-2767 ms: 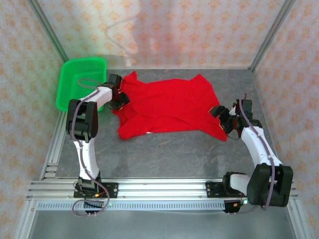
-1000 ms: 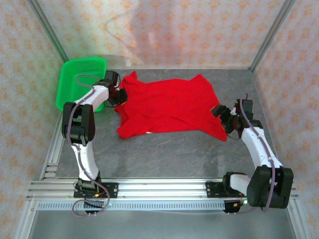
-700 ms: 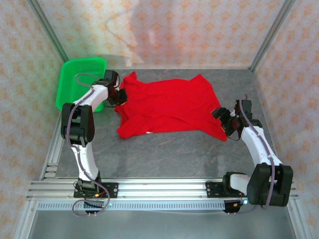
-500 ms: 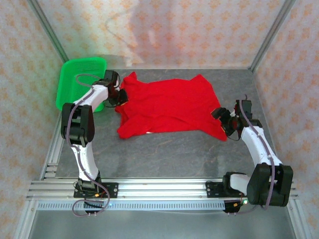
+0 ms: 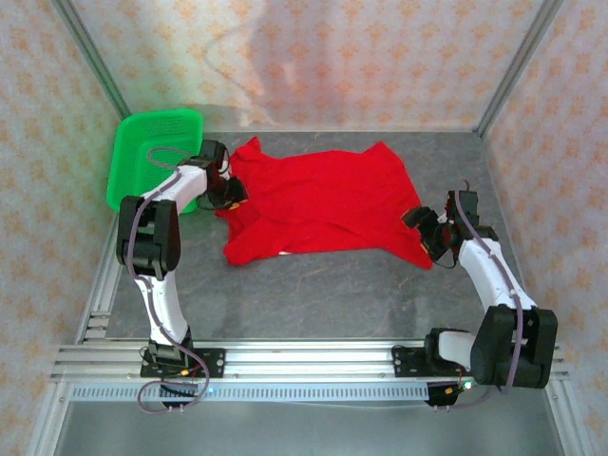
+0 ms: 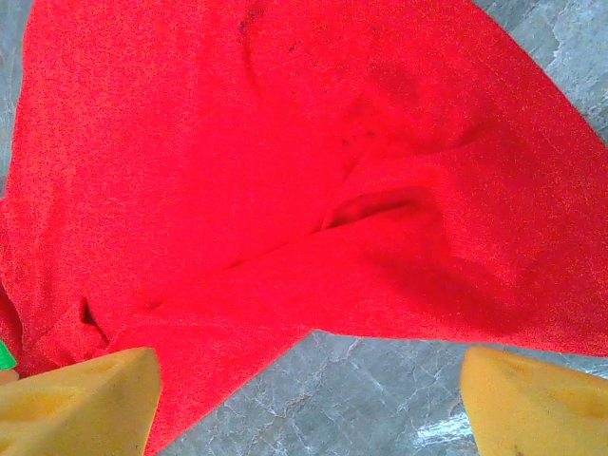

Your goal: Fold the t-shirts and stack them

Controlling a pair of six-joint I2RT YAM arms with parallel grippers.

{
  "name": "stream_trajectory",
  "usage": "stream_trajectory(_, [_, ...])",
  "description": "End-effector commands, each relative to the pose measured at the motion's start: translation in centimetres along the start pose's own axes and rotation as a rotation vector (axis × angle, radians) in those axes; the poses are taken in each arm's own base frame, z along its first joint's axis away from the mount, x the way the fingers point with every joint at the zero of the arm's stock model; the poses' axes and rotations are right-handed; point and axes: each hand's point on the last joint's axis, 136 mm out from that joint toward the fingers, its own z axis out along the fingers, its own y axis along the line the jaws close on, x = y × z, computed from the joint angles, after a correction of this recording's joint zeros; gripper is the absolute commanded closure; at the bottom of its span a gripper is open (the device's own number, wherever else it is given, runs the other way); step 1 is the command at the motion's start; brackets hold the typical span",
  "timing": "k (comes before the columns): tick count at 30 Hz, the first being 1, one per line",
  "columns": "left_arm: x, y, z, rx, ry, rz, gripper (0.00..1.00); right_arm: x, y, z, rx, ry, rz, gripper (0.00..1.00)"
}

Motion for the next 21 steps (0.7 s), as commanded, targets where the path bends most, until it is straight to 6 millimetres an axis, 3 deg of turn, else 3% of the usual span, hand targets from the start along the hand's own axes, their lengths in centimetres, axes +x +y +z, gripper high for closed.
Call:
stream_trajectory(1, [0.4, 1.0, 1.1, -0.054, 0.024, 0.024, 0.79, -0.2, 0.2, -0.2, 0.003, -0.007, 0.003, 0.18])
stream_trajectory(9, [-1.3, 1.2, 1.4, -0.101, -0.006, 0.022, 0.92, 0.1, -0.5, -0.4, 0.032, -0.004, 0.001, 0.18])
stream_trajectory(14, [-2.2, -1.1, -0.6, -0.038, -0.041, 0.038, 0.96, 0.3, -3.8, -2.0, 0.179, -0.032, 0.108, 0.18])
stream_trajectory(17, [-2.4, -2.7, -2.2, 0.008, -0.059, 0.059, 0.95, 1.2, -6.3, -2.7, 0.294, -0.003, 0.189, 0.20])
stream_trajectory(21, [-2.0, -3.7, -3.9, 0.044, -0.078, 0.072, 0.97, 2.8, -8.2, -3.1, 0.370, 0.037, 0.221, 0.22])
